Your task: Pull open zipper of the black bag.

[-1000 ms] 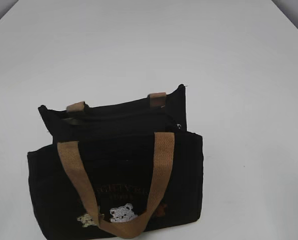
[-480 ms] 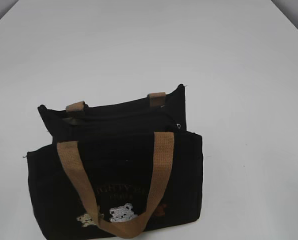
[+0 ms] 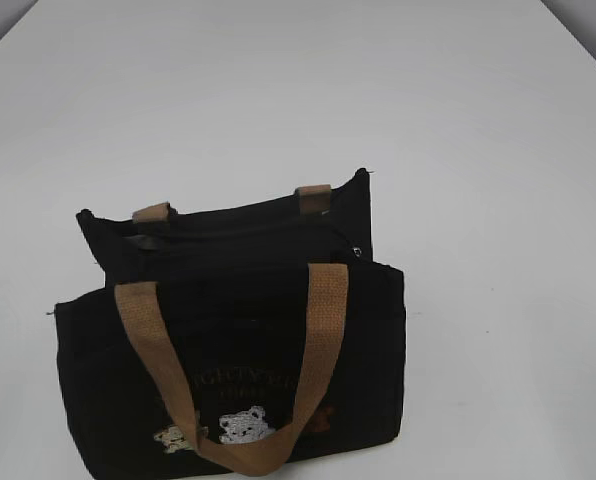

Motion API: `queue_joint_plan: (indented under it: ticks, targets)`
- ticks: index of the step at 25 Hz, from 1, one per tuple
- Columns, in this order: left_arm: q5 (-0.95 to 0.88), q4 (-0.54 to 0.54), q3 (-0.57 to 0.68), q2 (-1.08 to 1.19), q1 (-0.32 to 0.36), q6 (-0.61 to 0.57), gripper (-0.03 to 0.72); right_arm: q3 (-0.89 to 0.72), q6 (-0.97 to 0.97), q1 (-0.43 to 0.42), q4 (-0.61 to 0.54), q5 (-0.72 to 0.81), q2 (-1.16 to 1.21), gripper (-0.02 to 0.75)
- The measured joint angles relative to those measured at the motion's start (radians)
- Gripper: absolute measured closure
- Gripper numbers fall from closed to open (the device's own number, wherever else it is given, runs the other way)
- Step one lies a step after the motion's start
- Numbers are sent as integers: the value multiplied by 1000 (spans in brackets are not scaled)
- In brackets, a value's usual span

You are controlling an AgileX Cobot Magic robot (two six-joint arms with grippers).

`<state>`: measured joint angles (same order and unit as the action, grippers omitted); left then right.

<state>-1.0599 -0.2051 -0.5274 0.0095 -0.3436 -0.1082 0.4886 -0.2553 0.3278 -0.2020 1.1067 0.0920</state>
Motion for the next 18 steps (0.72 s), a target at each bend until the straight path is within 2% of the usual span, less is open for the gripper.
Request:
queue_joint_plan:
  ticks: [5, 8, 11, 18]
  targets:
    - [0, 0, 0, -18, 246, 0, 449, 0, 1, -236, -16, -1, -4, 283]
    - [0, 0, 0, -19, 329, 0, 449, -1, 1, -314, -16, -1, -43, 283]
    - [0, -1, 0, -19, 340, 0, 449, -2, 1, -339, -21, -2, -94, 283]
    - [0, -2, 0, -19, 340, 0, 449, -3, 1, -340, -42, -1, -99, 283]
